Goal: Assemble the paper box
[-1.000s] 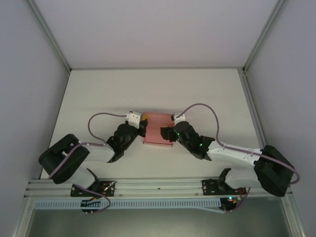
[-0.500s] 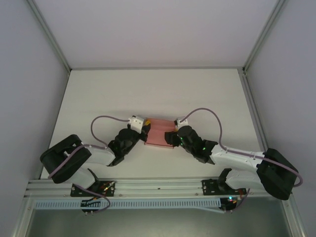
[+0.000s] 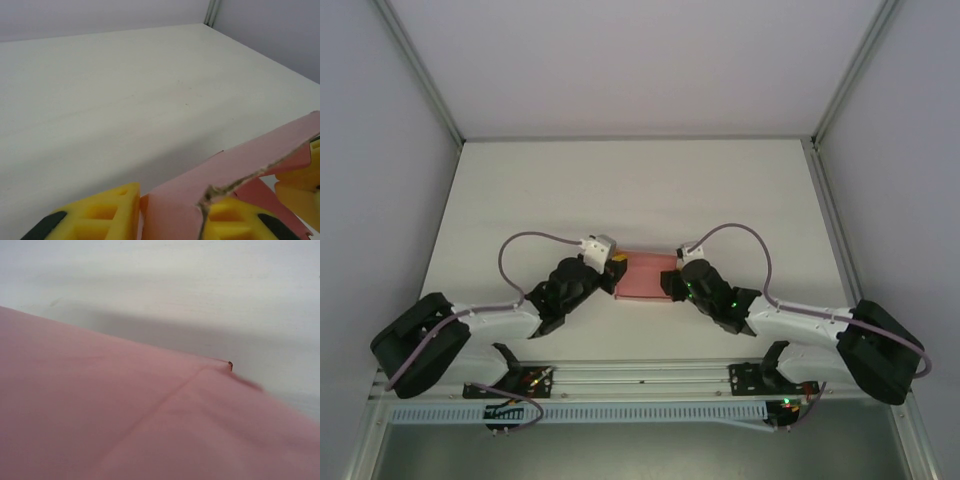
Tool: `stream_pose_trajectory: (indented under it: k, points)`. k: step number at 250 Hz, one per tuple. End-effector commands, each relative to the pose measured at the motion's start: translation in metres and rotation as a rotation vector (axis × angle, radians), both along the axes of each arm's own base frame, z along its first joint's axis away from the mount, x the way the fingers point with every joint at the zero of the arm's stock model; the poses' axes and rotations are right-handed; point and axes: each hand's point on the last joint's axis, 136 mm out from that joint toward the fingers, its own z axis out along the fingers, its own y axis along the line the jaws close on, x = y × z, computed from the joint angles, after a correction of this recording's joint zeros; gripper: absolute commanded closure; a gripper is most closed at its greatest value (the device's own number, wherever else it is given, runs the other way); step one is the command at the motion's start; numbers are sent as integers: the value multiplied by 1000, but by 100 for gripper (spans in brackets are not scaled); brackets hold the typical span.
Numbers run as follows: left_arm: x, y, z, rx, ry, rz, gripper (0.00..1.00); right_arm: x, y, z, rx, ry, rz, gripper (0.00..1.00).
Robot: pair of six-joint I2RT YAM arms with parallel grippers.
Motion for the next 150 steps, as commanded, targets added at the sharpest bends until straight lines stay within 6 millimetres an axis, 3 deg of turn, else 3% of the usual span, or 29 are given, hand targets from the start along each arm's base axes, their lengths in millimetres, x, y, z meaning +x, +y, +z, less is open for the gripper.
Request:
stream_pose_trajectory:
  k: [1,48,86,150]
  points:
    - [-9,-15,-2,-12,107,-57,80,-1,10,1,23,1,32,70]
    - [3,-24,21,-67,132,-31,87,3,19,7,43,-19,50,79]
    - [7,-25,23,-33,150,-19,91,6,20,12,17,-33,47,83]
    - [0,0,-30,53,190,35,92,-1,15,-2,21,14,38,83]
